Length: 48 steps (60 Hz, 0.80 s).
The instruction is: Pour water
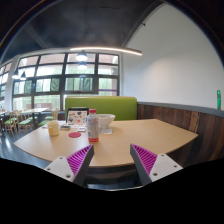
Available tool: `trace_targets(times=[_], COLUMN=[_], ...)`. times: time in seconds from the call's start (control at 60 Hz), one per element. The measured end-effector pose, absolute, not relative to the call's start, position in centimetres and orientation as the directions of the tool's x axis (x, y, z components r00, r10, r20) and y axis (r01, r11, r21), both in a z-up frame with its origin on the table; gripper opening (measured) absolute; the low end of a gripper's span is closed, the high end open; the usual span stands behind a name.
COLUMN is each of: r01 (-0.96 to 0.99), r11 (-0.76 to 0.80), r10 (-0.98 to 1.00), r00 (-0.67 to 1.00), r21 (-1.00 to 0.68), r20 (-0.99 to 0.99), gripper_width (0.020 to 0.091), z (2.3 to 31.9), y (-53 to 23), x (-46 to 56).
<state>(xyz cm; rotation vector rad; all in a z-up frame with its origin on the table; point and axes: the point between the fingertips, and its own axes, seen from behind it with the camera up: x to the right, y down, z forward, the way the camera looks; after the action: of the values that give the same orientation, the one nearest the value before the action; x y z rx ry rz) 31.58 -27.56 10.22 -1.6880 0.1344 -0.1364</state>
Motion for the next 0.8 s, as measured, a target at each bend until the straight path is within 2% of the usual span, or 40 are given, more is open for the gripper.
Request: trace_targets(times=[0.317, 0.583, 0.8], r01=[0.005, 0.026, 0.061], r11=[-0.097, -0.062, -0.167], r10=[-0.12, -0.045, -0.116], r00=[0.993, 0.999, 0.99], r21=[-0.995, -0.998, -0.984], r20=[0.017, 0.029, 0.081], gripper_width=[0.0805, 0.0807, 0.0803], z=[11.0, 12.1, 8.8], y=[-23.1, -12.0, -1.9], x=[28.8, 23.1, 25.1])
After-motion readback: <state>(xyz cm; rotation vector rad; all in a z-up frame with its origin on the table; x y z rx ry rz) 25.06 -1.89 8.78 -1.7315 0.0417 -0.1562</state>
